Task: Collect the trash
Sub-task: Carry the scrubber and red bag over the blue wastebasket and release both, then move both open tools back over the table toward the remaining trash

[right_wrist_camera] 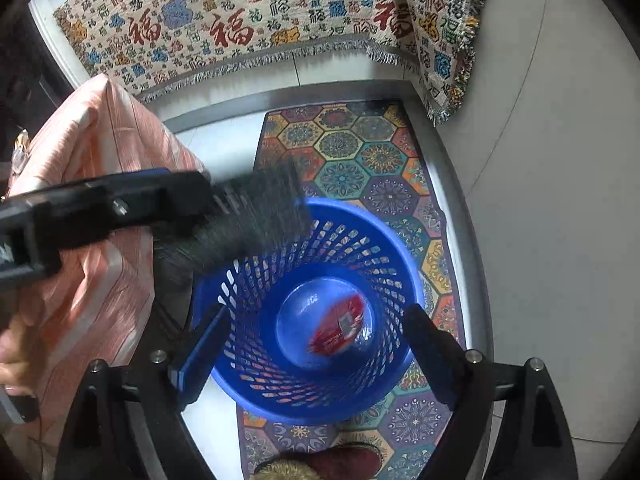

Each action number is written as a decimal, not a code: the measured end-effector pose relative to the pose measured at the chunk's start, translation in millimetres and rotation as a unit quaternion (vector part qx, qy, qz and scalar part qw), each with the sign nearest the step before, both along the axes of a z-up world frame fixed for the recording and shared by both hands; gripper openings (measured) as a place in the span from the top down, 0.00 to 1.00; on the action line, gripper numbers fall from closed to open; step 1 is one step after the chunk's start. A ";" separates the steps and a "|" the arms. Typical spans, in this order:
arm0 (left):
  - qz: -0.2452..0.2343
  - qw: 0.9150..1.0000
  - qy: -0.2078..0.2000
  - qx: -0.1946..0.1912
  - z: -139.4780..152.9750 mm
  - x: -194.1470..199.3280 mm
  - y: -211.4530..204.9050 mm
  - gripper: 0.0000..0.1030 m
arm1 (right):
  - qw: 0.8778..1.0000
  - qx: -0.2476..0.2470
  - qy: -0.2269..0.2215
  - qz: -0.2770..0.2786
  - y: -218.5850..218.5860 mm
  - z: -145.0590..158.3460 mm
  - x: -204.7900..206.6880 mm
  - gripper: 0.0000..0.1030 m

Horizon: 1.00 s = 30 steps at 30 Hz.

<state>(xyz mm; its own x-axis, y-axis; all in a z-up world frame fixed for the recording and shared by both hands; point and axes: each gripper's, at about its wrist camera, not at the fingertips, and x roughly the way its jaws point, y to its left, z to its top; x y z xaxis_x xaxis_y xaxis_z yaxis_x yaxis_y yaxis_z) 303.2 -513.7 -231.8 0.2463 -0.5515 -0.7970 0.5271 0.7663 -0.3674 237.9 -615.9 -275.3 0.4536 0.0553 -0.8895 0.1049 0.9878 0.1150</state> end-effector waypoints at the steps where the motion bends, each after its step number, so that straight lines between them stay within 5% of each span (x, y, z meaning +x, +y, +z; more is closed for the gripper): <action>1: 0.002 1.000 0.000 -0.003 2.7 -0.8 2.8 0.39 | 1.000 -0.006 -0.005 -0.003 -0.8 3.5 -0.2 0.13; 6: 0.005 1.000 -0.026 -0.014 35.0 -17.3 29.2 0.35 | 0.998 -0.043 -0.051 -0.016 0.1 36.1 -9.0 0.13; 12: 0.019 0.996 -0.090 -0.021 98.2 -59.9 102.1 0.24 | 0.984 -0.085 -0.153 -0.036 21.4 110.3 -26.4 0.13; 19: 0.073 0.990 -0.114 0.031 119.0 -114.0 228.1 0.17 | 0.963 -0.085 -0.255 -0.001 114.5 182.0 -38.3 0.13; 25: 0.146 0.975 -0.122 0.115 97.4 -138.8 347.1 0.17 | 0.965 -0.023 -0.246 0.086 233.7 183.0 -41.5 0.13; 30: 0.206 0.964 -0.106 0.132 75.3 -141.7 432.8 0.17 | 0.967 -0.004 -0.191 0.167 336.9 152.2 -34.3 0.13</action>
<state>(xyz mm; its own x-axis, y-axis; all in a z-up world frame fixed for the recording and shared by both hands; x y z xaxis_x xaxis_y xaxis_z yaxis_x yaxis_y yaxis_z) 161.5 -80.8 -156.5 0.5740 -0.1580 -0.8034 0.2010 0.9784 -0.0488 203.6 -279.1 -123.1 0.7074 0.2495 -0.6613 -0.2682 0.9604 0.0754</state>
